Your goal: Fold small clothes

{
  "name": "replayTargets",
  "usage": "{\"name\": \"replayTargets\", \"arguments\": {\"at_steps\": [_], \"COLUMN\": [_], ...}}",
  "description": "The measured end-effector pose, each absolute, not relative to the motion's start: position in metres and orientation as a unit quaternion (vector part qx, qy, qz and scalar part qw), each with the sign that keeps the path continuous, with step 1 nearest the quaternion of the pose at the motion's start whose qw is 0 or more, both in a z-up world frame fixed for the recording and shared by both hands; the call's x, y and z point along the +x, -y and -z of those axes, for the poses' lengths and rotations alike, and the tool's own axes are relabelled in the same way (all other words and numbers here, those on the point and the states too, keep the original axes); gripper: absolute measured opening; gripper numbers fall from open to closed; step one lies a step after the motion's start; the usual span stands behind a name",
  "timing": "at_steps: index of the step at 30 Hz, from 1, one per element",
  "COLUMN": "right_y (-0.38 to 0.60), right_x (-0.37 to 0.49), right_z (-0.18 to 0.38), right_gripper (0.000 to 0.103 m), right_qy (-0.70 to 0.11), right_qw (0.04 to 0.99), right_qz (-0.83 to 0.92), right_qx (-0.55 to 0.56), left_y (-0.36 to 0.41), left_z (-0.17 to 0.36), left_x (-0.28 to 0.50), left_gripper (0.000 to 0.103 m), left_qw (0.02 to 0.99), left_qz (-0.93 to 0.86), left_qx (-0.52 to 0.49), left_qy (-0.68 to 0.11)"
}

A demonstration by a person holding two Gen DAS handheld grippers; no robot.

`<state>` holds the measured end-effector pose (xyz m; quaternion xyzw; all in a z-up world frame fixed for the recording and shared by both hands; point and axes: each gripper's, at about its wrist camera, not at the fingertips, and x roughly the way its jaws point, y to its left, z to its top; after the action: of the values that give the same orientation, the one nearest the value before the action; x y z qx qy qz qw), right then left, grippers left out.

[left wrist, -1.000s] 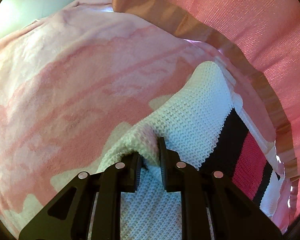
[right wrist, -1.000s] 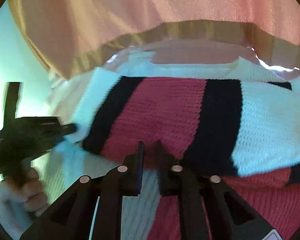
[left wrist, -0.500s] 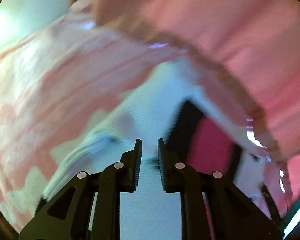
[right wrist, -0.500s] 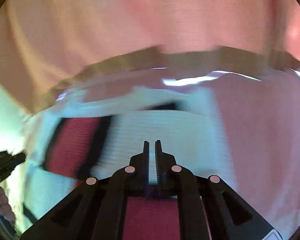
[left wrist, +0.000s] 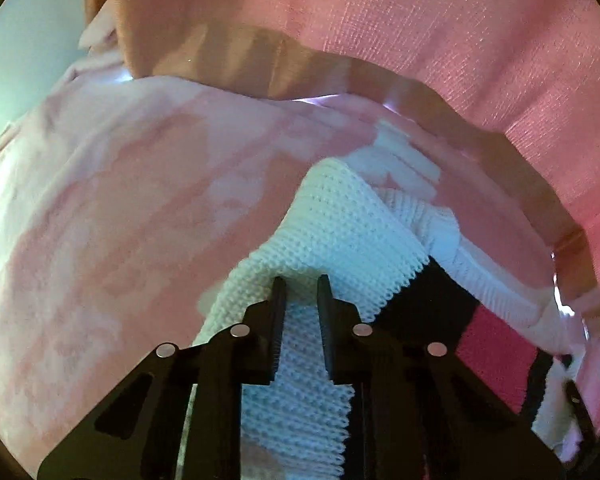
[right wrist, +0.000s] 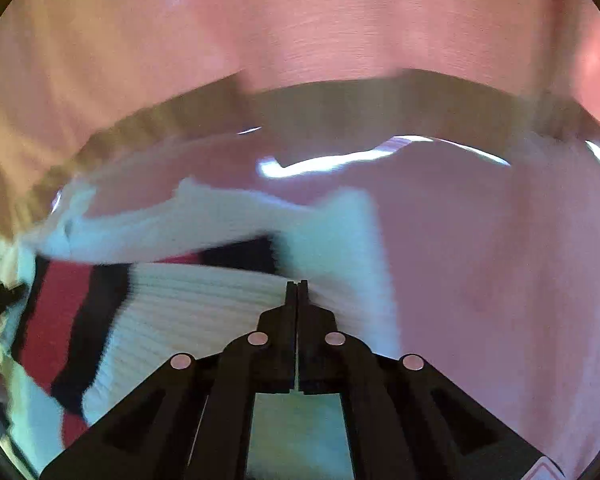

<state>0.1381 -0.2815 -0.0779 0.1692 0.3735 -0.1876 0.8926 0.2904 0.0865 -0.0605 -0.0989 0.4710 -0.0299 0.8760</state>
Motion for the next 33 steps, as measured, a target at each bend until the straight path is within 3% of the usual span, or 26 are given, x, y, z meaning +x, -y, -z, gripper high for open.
{"name": "replayTargets", "arguments": {"at_steps": [2,6,9,10,11,12,13,14,15,17,20,29,30,32,33], "right_y": [0.261,0.222,0.251,0.258,0.261,0.262,0.264,0.266,0.273,0.286,0.301,0.28,0.281,0.283,0.284], "right_x": [0.111,0.104,0.075,0.062,0.051,0.035,0.027,0.02,0.011,0.007,0.018,0.046,0.049,0.052,0.05], "right_z": [0.06,0.075,0.086,0.079,0.074,0.065,0.06,0.058,0.055,0.059,0.077,0.099,0.099,0.097,0.091], "right_gripper": [0.01,0.009,0.0,0.002,0.013,0.019,0.033,0.053,0.061,0.061,0.061,0.063,0.056,0.022,0.021], "right_qy": [-0.361,-0.394,-0.386,-0.384,-0.378,-0.368,-0.363,-0.36,-0.359,-0.36,-0.371,-0.382,-0.381,-0.377,-0.371], "right_qw": [0.907,0.905,0.902,0.896,0.895,0.897,0.899,0.899,0.898,0.892,0.874,0.867,0.868,0.869,0.871], "right_qz": [0.155,0.135,0.142,0.161,0.174,0.18,0.18,0.18,0.181,0.176,0.141,0.103,0.103,0.099,0.103], "right_qx": [0.149,0.082,0.132,0.153,0.16,0.164,0.168,0.173,0.179,0.21,0.279,0.301,0.302,0.306,0.304], "left_y": [-0.076,-0.074,-0.093,-0.102,-0.11,-0.118,-0.129,-0.137,-0.143,-0.152,-0.15,-0.131,-0.13,-0.125,-0.122], "left_z": [0.059,0.049,0.047,0.043,0.039,0.036,0.032,0.031,0.032,0.038,0.055,0.069,0.068,0.065,0.062], "left_x": [0.287,0.278,0.27,0.263,0.259,0.254,0.247,0.242,0.238,0.232,0.231,0.236,0.236,0.237,0.236], "left_gripper": [0.016,0.018,0.018,0.018,0.02,0.021,0.026,0.034,0.038,0.048,0.054,0.057,0.054,0.029,0.026], "left_qw": [0.883,0.885,0.883,0.884,0.885,0.886,0.885,0.882,0.88,0.87,0.848,0.85,0.852,0.855,0.855], "left_qz": [0.019,0.006,0.004,-0.014,-0.023,-0.021,-0.008,0.004,0.011,0.039,0.067,0.058,0.057,0.069,0.074], "left_qx": [-0.07,-0.073,-0.081,-0.079,-0.077,-0.081,-0.091,-0.1,-0.106,-0.133,-0.152,-0.105,-0.099,-0.095,-0.098], "left_qy": [-0.464,-0.46,-0.463,-0.461,-0.458,-0.456,-0.457,-0.461,-0.463,-0.474,-0.503,-0.512,-0.511,-0.504,-0.505]}}
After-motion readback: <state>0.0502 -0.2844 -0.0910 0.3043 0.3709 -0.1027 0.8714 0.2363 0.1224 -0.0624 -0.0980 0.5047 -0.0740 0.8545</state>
